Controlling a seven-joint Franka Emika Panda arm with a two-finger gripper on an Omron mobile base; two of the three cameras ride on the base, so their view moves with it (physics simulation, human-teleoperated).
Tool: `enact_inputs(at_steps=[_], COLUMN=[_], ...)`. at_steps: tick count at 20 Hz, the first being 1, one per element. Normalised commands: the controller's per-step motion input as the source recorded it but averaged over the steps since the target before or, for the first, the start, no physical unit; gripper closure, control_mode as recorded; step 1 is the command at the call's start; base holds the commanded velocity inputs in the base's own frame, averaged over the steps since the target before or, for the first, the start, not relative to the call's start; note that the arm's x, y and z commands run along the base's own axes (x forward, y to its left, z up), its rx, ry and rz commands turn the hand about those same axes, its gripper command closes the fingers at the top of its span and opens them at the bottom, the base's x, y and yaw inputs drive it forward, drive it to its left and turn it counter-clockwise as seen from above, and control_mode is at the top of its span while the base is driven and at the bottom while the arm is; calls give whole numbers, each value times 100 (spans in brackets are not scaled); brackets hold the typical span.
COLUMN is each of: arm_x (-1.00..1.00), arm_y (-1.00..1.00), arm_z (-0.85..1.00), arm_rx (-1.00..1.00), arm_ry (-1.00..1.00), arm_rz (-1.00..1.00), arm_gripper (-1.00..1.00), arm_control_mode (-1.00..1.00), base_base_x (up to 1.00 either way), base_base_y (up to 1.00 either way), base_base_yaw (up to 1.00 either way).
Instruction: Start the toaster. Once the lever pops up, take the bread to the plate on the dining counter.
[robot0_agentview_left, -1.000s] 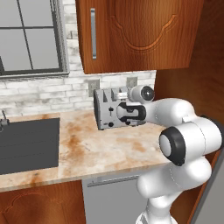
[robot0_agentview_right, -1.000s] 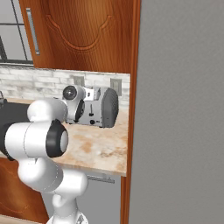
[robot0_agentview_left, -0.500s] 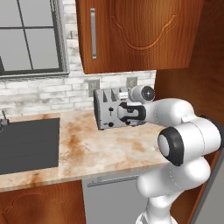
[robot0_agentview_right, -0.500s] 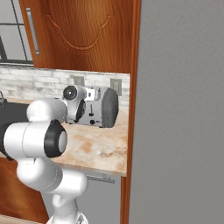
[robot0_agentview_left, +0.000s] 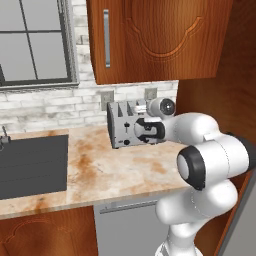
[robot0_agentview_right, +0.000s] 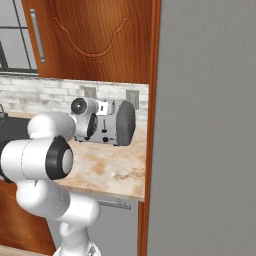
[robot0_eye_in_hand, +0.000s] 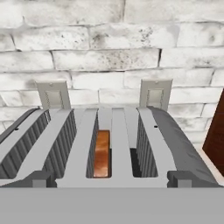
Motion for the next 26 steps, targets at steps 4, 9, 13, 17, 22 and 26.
enact_inputs(at_steps=[4, 9, 13, 17, 22, 26], arm_x=[0, 0, 0, 0, 0, 0], arm_y=[8, 9, 1, 0, 0, 0], arm_z=[1, 3, 1, 0, 0, 1], arm_rx=[0, 0, 0, 0, 0, 0], arm_ry=[0, 0, 0, 0, 0, 0], arm_rz=[-2, 0, 0, 0, 0, 0], arm_gripper=[-100, -100, -100, -100, -100, -100], arm_control_mode=[-100, -100, -100, -100, -100, -100], base_base_x=[0, 0, 0, 0, 0, 0], base_base_y=[0, 0, 0, 0, 0, 0], base_base_yaw=[0, 0, 0, 0, 0, 0])
